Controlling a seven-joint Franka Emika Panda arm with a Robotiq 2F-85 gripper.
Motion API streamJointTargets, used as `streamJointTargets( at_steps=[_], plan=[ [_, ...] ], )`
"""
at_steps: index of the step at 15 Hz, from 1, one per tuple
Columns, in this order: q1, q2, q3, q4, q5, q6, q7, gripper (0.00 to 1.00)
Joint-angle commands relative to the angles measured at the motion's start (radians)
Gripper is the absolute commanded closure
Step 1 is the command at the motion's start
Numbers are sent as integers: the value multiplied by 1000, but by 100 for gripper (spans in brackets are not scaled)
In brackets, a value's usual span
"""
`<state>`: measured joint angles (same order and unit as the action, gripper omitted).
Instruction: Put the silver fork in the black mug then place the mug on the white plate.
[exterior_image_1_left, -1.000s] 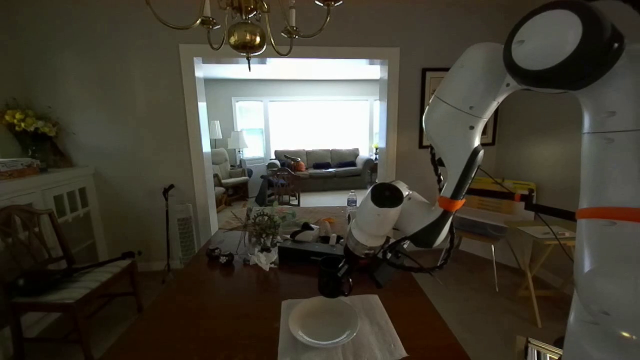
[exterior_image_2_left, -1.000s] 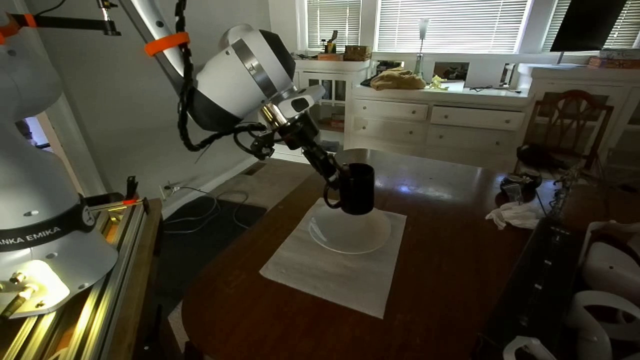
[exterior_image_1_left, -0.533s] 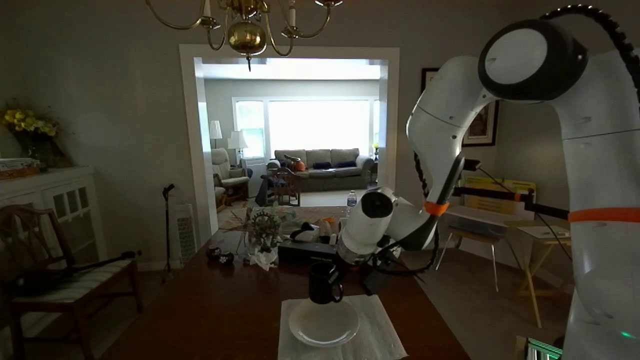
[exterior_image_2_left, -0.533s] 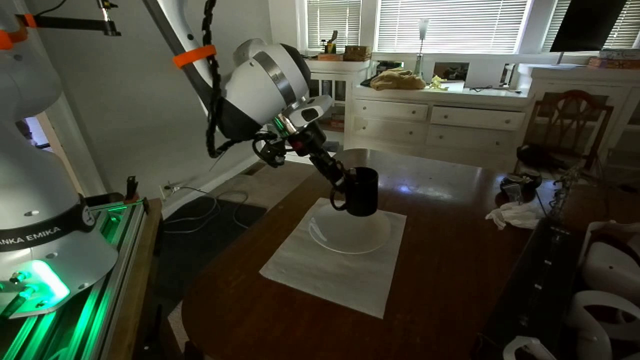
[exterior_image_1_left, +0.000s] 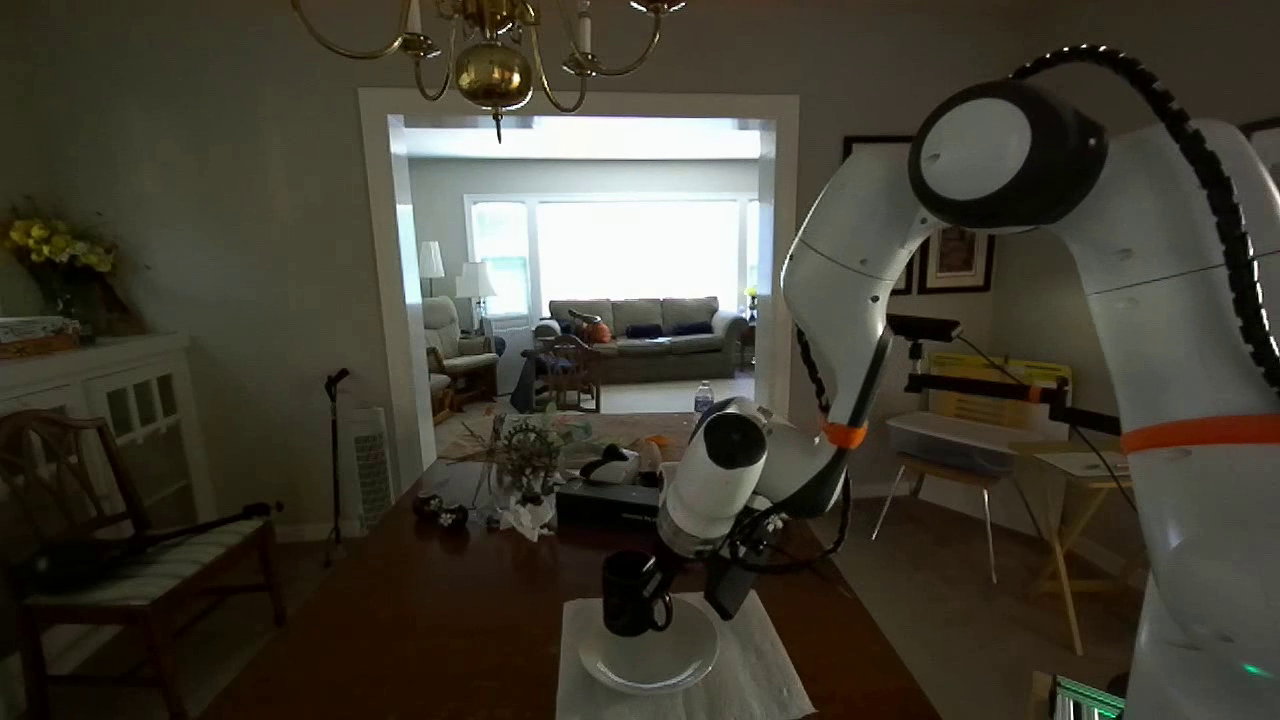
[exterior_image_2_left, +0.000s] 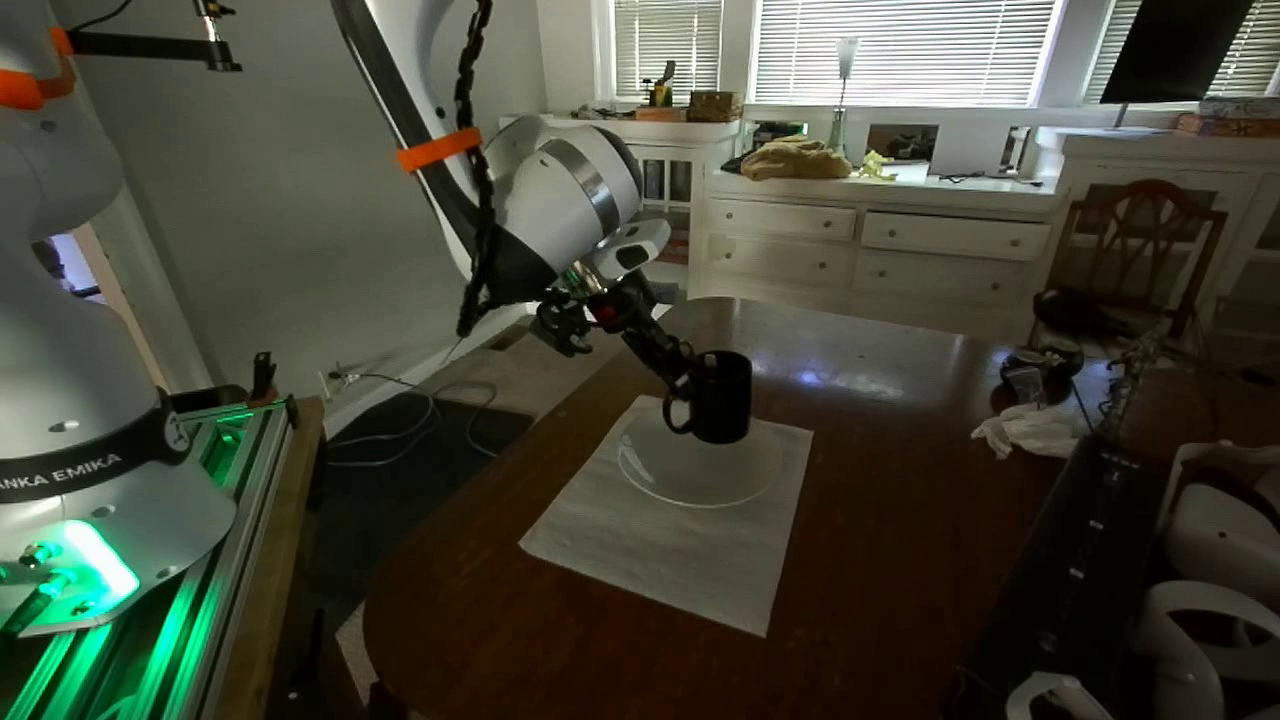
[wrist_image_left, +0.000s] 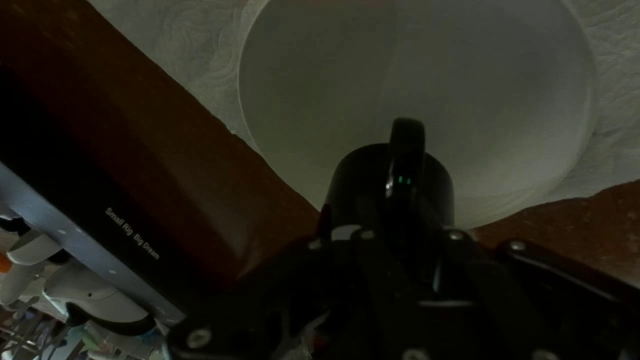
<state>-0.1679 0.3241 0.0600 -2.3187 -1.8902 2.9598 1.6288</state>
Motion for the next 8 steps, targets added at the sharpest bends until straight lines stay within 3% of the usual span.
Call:
streamJointTargets(
  at_steps=[1, 8],
  plan=[
    [4, 42, 16, 37, -62, -34, 58, 95],
    [-4, 88, 26, 61, -126, -47, 103, 95]
  ],
)
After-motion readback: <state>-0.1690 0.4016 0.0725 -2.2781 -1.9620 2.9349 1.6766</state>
